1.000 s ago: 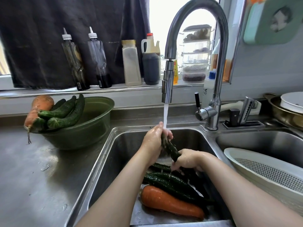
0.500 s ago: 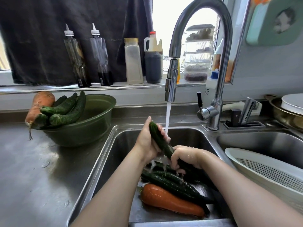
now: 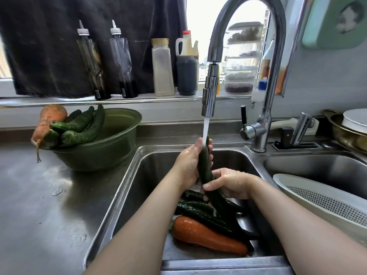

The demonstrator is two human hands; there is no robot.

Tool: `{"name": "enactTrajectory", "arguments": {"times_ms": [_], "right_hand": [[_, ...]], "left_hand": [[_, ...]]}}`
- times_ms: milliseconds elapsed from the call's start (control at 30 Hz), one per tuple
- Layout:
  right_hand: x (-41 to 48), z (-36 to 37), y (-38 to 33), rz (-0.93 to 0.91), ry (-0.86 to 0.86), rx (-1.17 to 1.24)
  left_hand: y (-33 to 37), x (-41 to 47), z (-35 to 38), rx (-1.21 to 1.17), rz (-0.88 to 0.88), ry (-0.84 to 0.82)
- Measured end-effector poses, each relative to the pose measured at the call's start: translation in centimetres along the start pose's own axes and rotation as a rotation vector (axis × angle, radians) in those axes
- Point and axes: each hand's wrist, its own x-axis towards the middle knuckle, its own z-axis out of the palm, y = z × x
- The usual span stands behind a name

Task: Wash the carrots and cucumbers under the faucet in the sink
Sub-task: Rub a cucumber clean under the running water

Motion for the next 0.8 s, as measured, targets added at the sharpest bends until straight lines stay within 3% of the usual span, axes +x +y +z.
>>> {"name": "enactTrajectory", "arguments": {"times_ms": [133, 300, 567, 800], "right_hand": [[0.3, 0.9, 0.1, 0.024, -0.088, -0.119], [0.7, 1.0, 0.1, 0.058, -0.113, -0.088], [0.3, 1.1, -0.4, 0.059, -0.085, -0.068], [0.9, 2.1, -0.9, 0.085, -0.156, -0.232]], "left_hand": [[0.1, 0.3, 0.5, 0.072, -0.048, 0.193], [0.6, 0.0, 0.0, -0.002, -0.113, 0.160], [0.0, -0.2, 1.6, -0.026, 0.044, -0.019], [1.6, 0.1, 0.9, -0.162, -0.119, 0.160]]}}
